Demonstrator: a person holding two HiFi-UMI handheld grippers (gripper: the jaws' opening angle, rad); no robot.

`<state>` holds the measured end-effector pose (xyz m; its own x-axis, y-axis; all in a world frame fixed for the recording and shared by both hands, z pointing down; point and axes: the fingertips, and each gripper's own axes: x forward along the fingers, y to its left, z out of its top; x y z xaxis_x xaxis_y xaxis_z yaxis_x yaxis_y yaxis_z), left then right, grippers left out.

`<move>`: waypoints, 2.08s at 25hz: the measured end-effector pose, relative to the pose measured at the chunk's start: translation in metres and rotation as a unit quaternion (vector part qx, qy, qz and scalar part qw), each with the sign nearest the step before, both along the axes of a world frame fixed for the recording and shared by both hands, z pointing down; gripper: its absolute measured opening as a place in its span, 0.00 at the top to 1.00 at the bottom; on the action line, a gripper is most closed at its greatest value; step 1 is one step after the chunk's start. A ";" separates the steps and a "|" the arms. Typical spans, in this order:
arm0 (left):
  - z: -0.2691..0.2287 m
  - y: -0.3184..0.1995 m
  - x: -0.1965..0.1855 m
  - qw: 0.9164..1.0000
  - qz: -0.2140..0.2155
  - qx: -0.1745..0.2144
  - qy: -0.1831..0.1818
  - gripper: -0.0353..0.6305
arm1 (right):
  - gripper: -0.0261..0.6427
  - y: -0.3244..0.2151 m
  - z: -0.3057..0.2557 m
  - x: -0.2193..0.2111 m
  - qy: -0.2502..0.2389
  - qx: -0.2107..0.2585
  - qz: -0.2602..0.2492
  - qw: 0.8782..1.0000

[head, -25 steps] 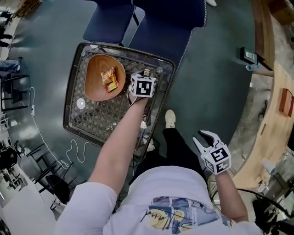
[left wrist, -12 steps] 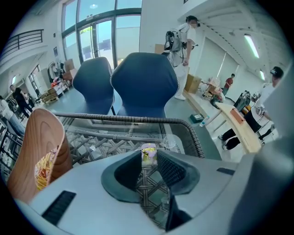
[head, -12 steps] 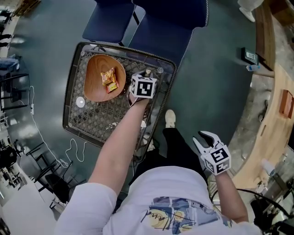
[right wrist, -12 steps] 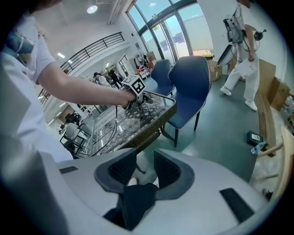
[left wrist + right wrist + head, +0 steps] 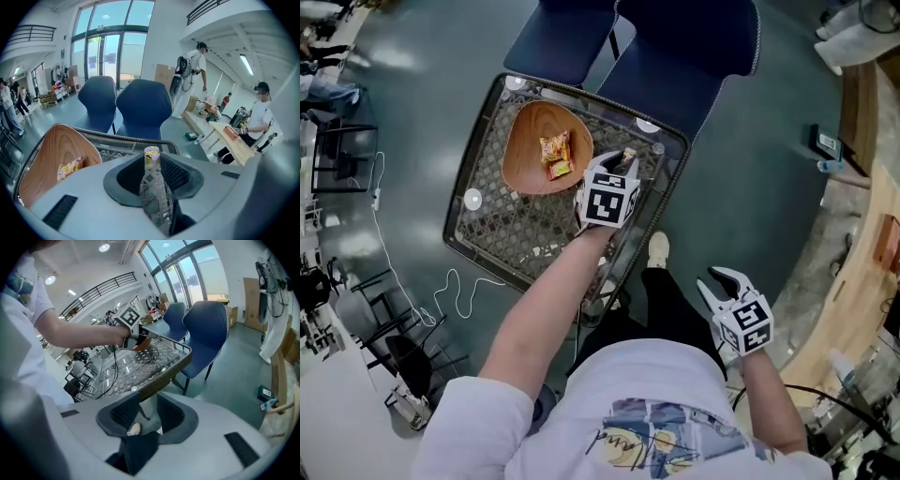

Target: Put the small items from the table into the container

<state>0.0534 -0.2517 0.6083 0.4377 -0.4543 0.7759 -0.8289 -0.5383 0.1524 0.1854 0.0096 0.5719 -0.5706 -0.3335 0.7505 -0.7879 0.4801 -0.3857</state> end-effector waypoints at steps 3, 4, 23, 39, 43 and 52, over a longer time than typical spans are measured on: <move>-0.026 0.003 -0.019 1.000 -0.013 0.016 0.016 0.77 | 0.78 -0.001 -0.002 -0.010 -0.002 0.002 -0.014 1.000; -0.034 0.003 -0.027 0.999 -0.020 0.021 0.020 0.77 | 0.78 -0.002 -0.003 -0.013 -0.002 0.003 -0.019 1.000; -0.001 -0.034 -0.195 0.984 -0.176 -0.002 -0.041 0.77 | 0.78 -0.019 0.002 -0.032 -0.002 0.002 -0.071 0.997; 0.048 -0.020 -0.183 0.982 -0.152 -0.065 -0.096 0.77 | 0.78 -0.018 0.007 -0.013 0.000 -0.002 -0.050 0.999; 0.049 -0.018 -0.182 0.982 -0.147 -0.068 -0.098 0.77 | 0.78 -0.017 0.004 -0.012 0.000 0.002 -0.046 0.999; 0.032 -0.014 -0.180 0.984 -0.150 -0.056 -0.079 0.77 | 0.78 -0.008 0.001 -0.018 0.001 0.010 -0.045 0.999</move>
<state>-0.1263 -0.2657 0.6402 0.1679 -0.4518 0.8762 -0.9659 -0.2532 0.0545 0.1677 0.0016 0.5732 -0.5971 -0.2957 0.7457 -0.7420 0.5569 -0.3733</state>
